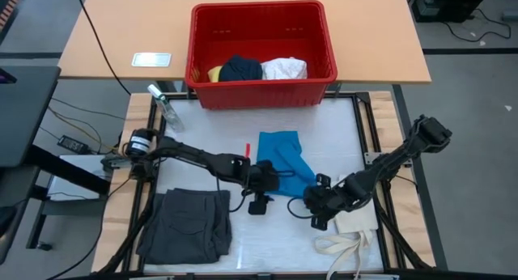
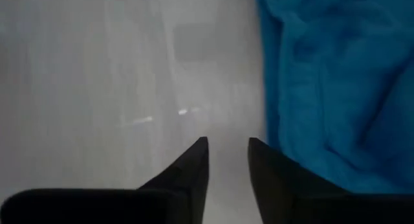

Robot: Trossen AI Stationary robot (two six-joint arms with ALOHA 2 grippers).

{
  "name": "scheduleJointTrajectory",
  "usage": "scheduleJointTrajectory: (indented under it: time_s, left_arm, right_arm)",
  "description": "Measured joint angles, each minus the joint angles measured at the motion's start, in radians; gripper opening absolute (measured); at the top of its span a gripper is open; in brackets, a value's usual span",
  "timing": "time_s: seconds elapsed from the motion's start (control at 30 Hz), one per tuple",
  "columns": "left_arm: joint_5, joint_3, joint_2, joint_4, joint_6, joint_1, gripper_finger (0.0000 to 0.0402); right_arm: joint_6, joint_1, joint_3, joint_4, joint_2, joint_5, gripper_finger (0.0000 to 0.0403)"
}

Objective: Fold laundry
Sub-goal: Fold the blue shorts

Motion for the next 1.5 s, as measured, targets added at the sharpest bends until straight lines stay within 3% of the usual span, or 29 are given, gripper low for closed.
scheduleJointTrajectory:
  time_s: [0.2, 0.33, 0.47, 0.6, 0.8, 0.97, 1.13, 1.4, 1.5]
  left_arm:
    - [-0.029, 0.082, -0.001, -0.256, 0.056, -0.027, 0.0203]
    - [-0.032, 0.082, -0.001, -0.299, 0.097, -0.027, 0.0203]
    - [-0.056, 0.082, -0.001, -0.328, 0.145, -0.027, 0.0203]
    - [-0.096, 0.059, -0.001, -0.29, 0.269, -0.021, 0.0203]
    - [-0.098, -0.081, 0.003, -0.187, 0.396, -0.016, 0.0203]
    - [-0.19, -0.182, 0.004, -0.078, 0.438, 0.001, 0.0203]
    - [-0.23, -0.192, 0.004, -0.039, 0.493, 0.029, 0.0203]
    - [-0.17, -0.191, 0.004, 0.047, 0.713, 0.037, 0.0203]
    - [-0.071, -0.197, 0.004, 0.082, 0.789, 0.037, 0.0197]
  right_arm:
    - [-0.018, 0.007, -0.047, 0.043, 0.002, 0.013, 0.0189]
    - [-0.105, 0.007, -0.065, 0.036, 0.002, 0.036, 0.0225]
    - [-0.207, 0.005, -0.067, -0.023, 0.002, 0.081, 0.0234]
    - [-0.319, -0.018, -0.086, -0.031, 0.002, 0.105, 0.023]
    - [-0.382, -0.069, -0.141, -0.024, 0.002, 0.076, 0.0229]
    - [-0.384, -0.094, -0.161, -0.021, 0.002, -0.013, 0.0229]
    - [-0.347, -0.08, -0.095, -0.044, 0.002, -0.089, 0.0229]
    - [-0.249, -0.062, -0.055, -0.088, 0.001, -0.119, 0.0229]
    - [-0.229, -0.036, -0.049, -0.106, 0.001, -0.164, 0.0229]
